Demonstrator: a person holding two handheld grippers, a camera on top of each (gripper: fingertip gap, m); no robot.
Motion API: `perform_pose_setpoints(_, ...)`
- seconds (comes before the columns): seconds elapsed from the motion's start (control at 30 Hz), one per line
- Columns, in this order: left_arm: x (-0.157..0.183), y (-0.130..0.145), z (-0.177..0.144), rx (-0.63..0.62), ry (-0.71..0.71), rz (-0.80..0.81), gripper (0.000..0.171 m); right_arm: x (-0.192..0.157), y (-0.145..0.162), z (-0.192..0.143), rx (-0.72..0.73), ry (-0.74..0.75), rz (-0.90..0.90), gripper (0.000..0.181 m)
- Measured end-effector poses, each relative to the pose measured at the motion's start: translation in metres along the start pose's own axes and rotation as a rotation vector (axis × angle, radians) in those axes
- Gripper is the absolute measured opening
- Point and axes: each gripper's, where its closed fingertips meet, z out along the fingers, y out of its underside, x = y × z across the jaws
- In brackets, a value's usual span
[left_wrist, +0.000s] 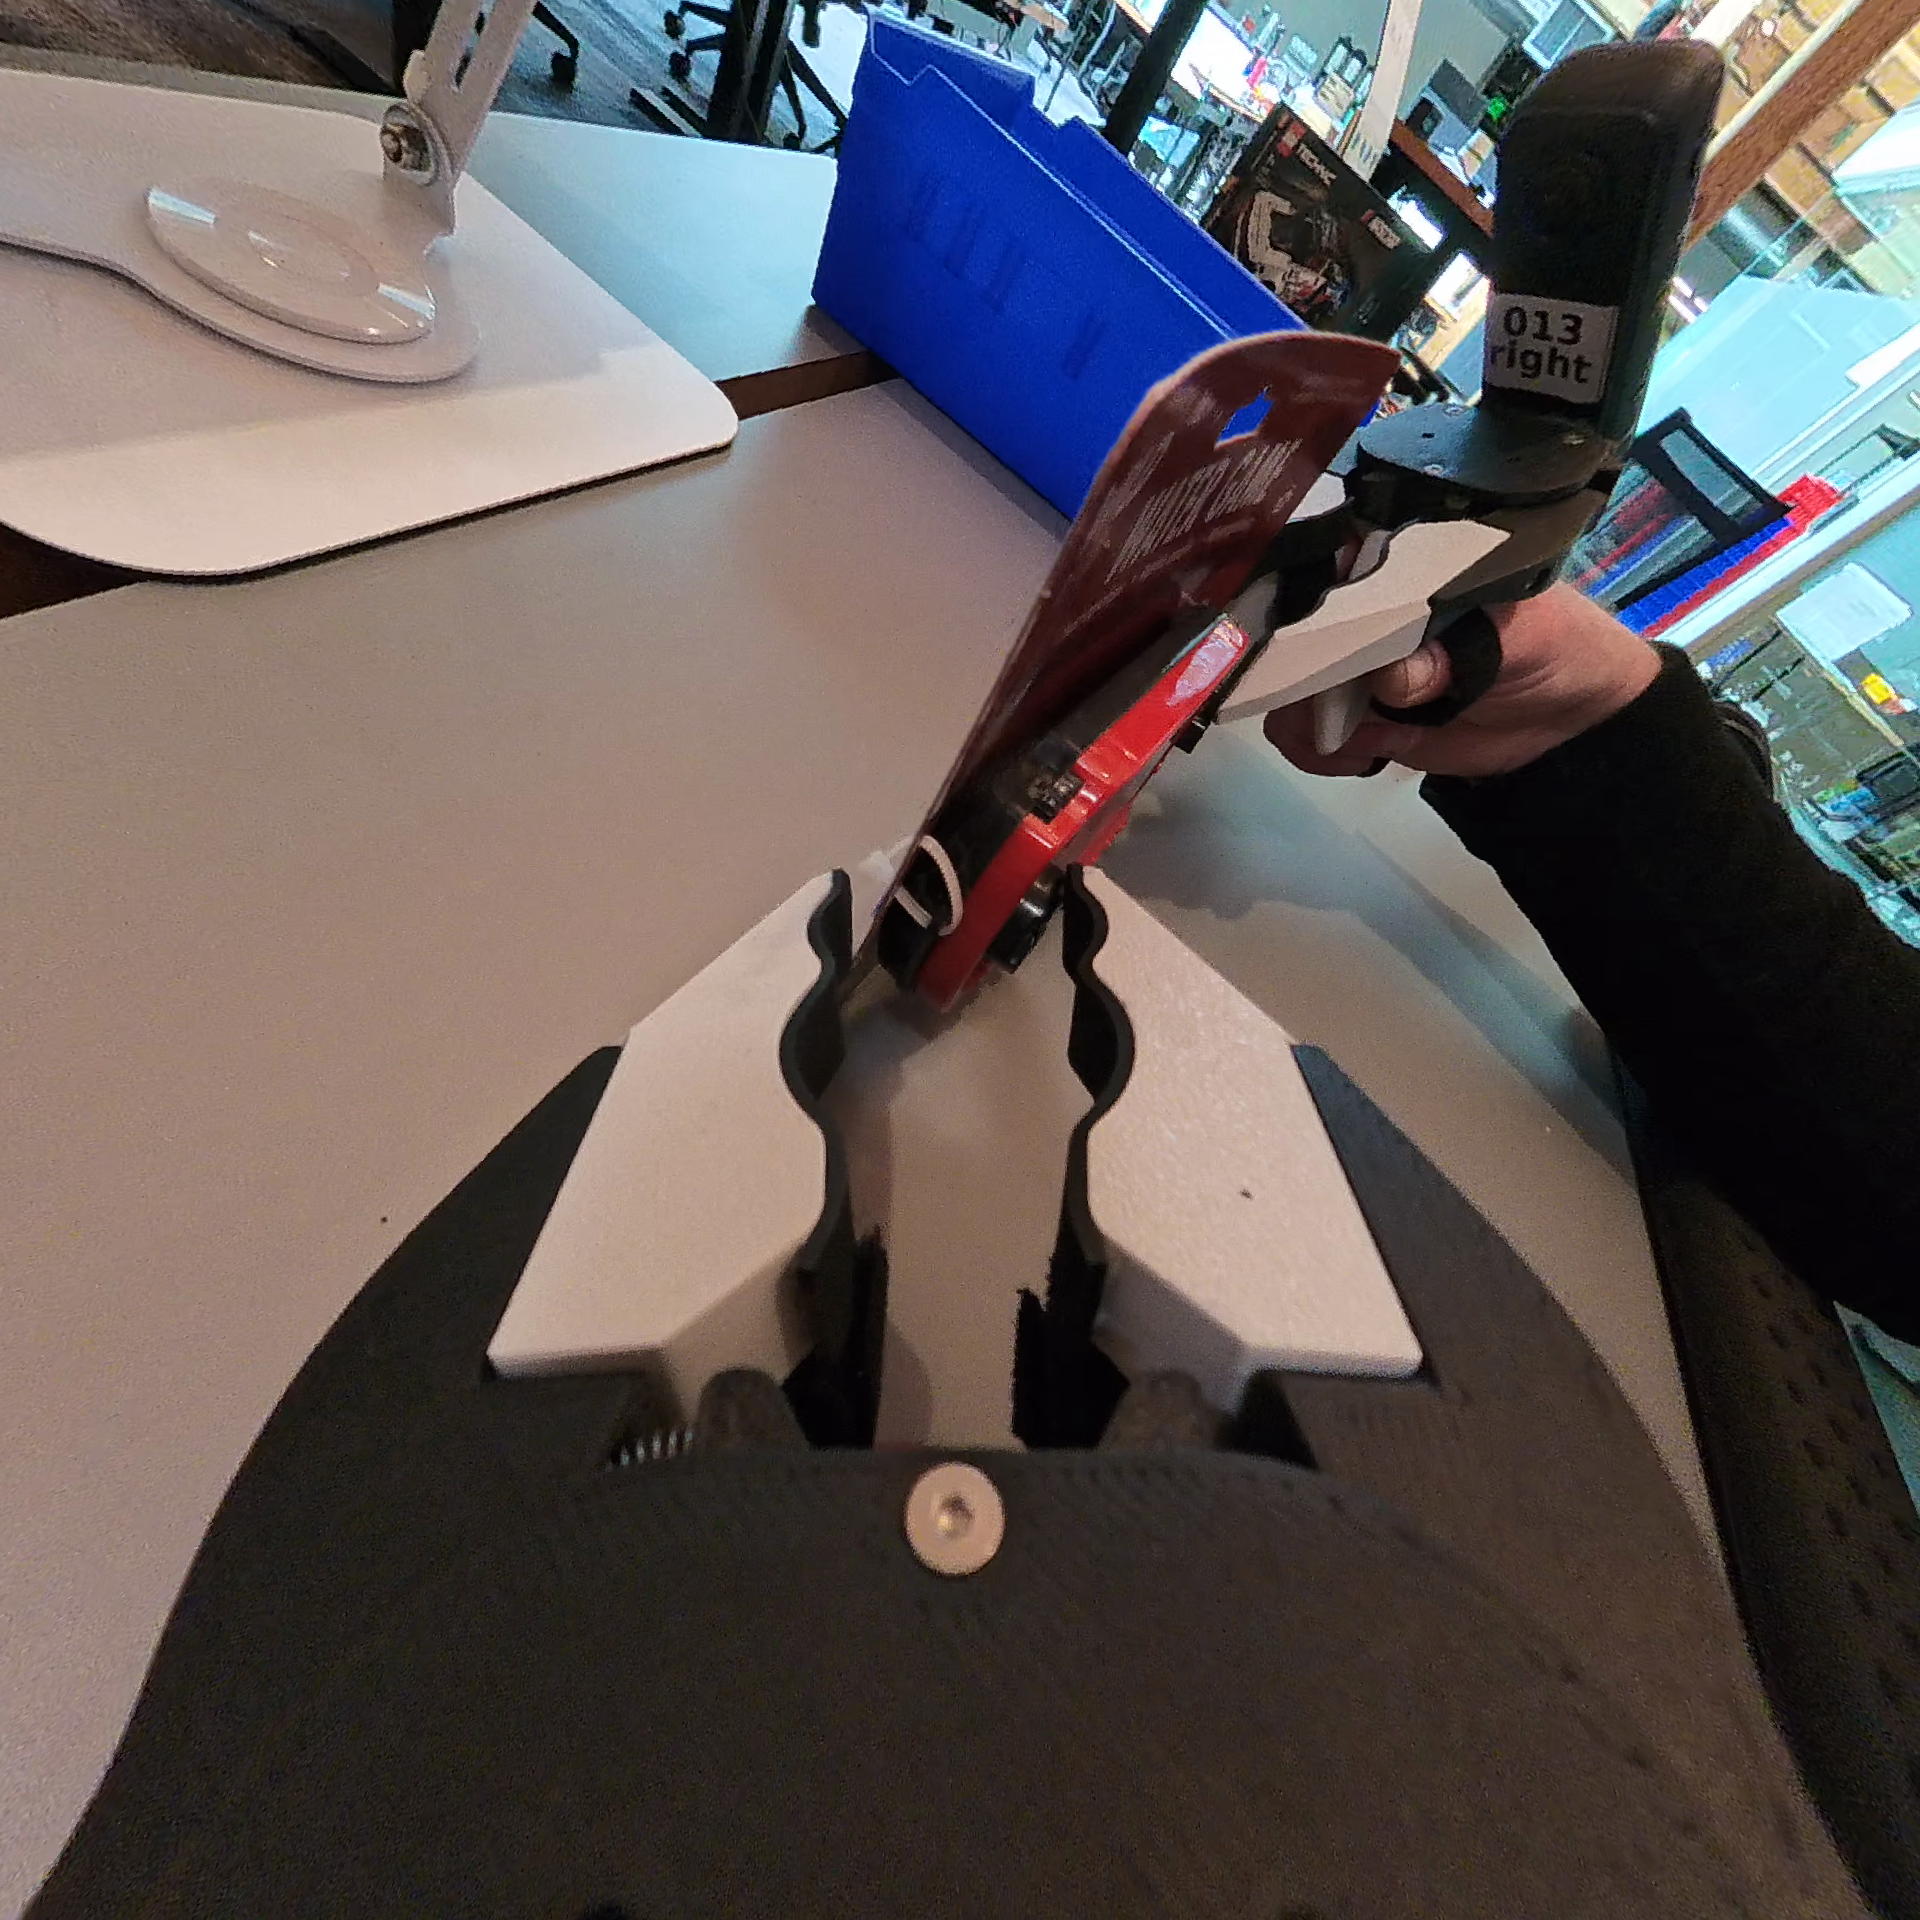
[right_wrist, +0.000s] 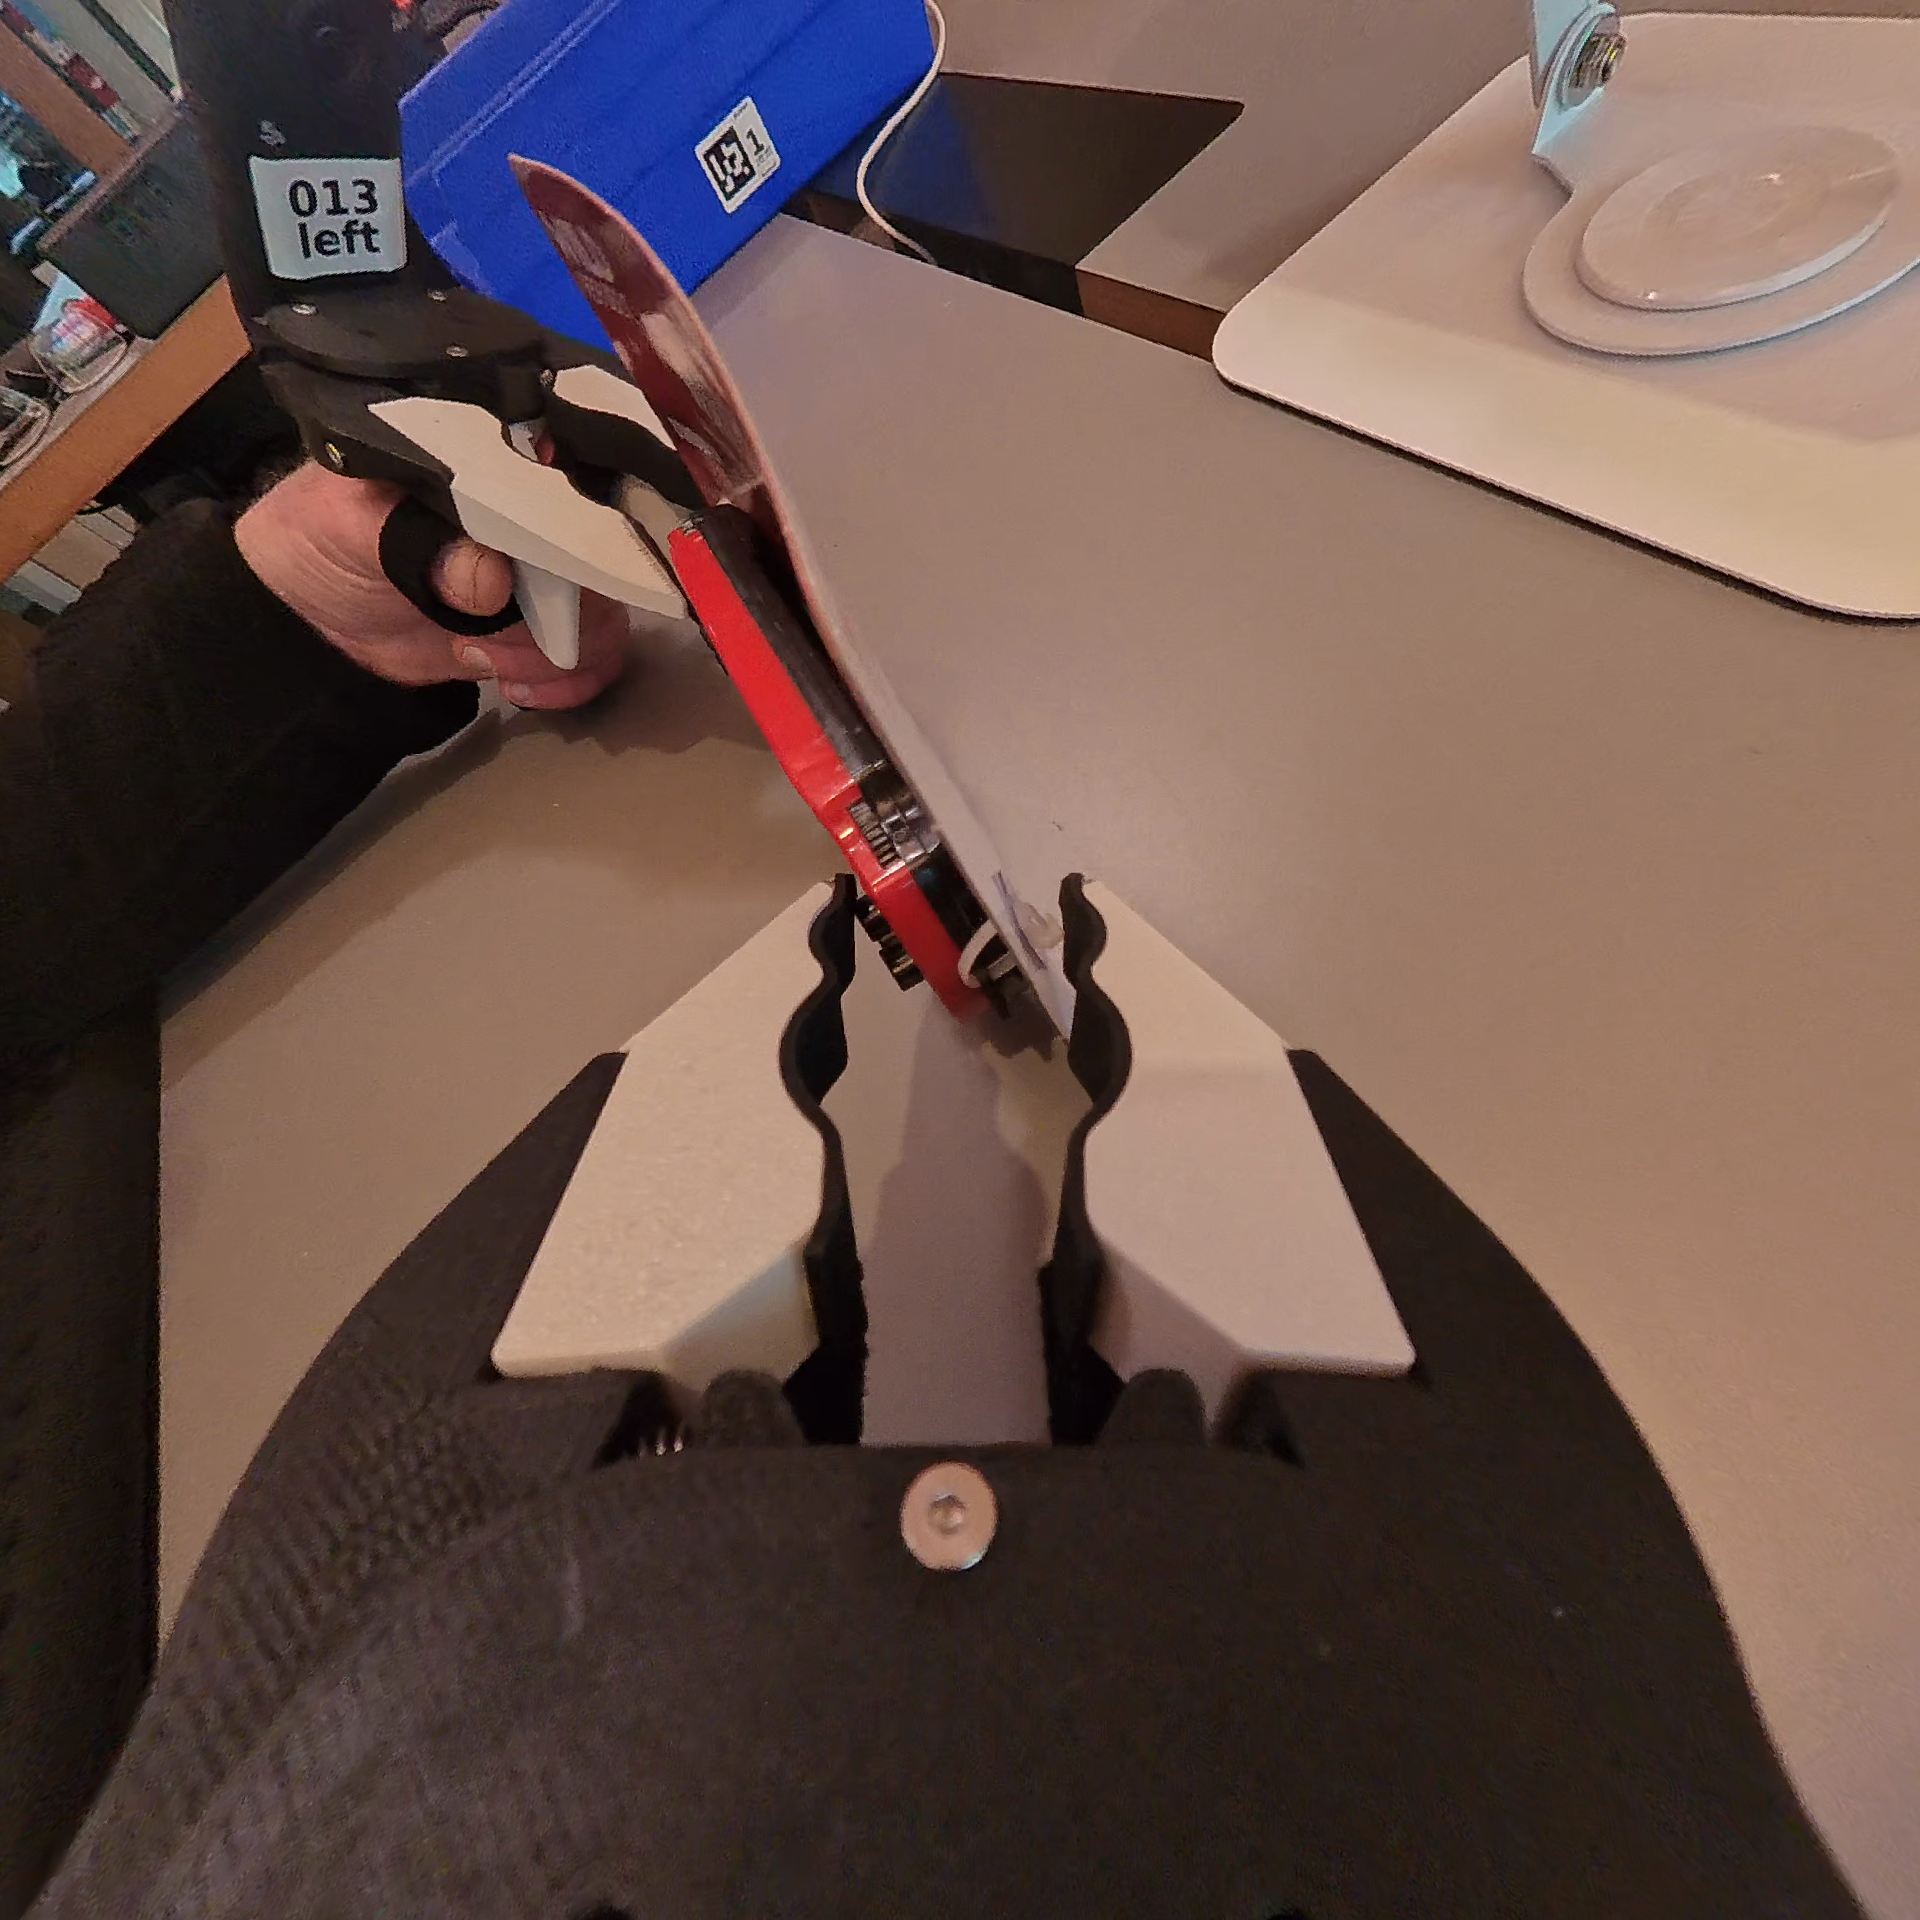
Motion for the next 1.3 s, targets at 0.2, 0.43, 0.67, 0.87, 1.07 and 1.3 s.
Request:
perform_pose_setpoints(0.2, 0.004, 0.004, 0.0, -0.031, -0.007, 0.078, 0.041, 0.0, 0.001, 0.002, -0.004, -0.003, -0.007, 0.037)
perform_pose_setpoints(0.43, -0.002, 0.004, -0.003, -0.026, -0.028, 0.083, 0.042, 0.001, -0.001, 0.003, 0.012, -0.01, 0.01, 0.036)
perform_pose_setpoints(0.67, -0.007, 0.005, -0.001, -0.035, -0.073, 0.138, 0.04, 0.005, -0.004, 0.005, 0.041, -0.016, 0.061, 0.036)
perform_pose_setpoints(0.87, -0.008, 0.005, -0.002, -0.029, -0.07, 0.124, 0.037, 0.008, -0.007, 0.006, 0.06, -0.013, 0.084, 0.037)
perform_pose_setpoints(1.07, -0.007, 0.003, -0.002, -0.018, -0.048, 0.12, 0.026, 0.009, -0.008, 0.007, 0.072, -0.017, 0.099, 0.037)
perform_pose_setpoints(1.3, -0.007, 0.003, 0.0, -0.018, -0.049, 0.117, 0.024, 0.01, -0.008, 0.005, 0.075, -0.015, 0.096, 0.037)
